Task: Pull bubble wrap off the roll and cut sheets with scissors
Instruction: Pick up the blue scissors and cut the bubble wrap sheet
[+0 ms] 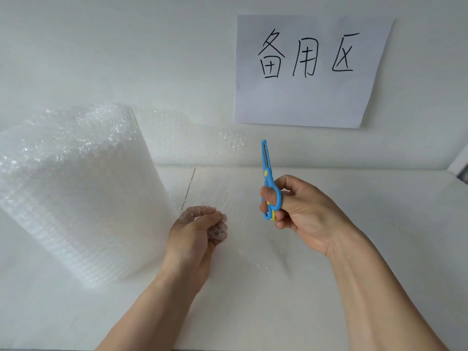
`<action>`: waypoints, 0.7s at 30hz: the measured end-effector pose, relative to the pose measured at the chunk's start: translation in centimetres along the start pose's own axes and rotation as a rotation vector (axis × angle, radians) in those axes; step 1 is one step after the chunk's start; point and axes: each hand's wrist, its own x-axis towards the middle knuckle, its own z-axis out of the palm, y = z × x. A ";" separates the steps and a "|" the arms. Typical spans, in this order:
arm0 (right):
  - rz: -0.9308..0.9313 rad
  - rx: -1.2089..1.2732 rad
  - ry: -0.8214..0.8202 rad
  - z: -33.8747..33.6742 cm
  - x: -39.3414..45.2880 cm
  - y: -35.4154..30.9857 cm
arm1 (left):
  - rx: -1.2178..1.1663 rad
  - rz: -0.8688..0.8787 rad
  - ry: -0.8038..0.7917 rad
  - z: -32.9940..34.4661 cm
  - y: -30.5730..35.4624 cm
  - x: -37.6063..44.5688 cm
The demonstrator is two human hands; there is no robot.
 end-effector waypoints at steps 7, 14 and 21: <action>0.023 -0.336 0.037 -4.5 -3.0 1.6 | 0.020 0.015 -0.014 -0.2 -0.2 0.1; 0.121 -0.520 0.147 -9.3 -4.7 3.2 | 0.039 0.031 0.001 0.1 -0.4 0.2; 0.141 -0.535 0.073 -10.0 -5.1 3.1 | 0.056 0.046 0.014 0.2 -0.6 0.4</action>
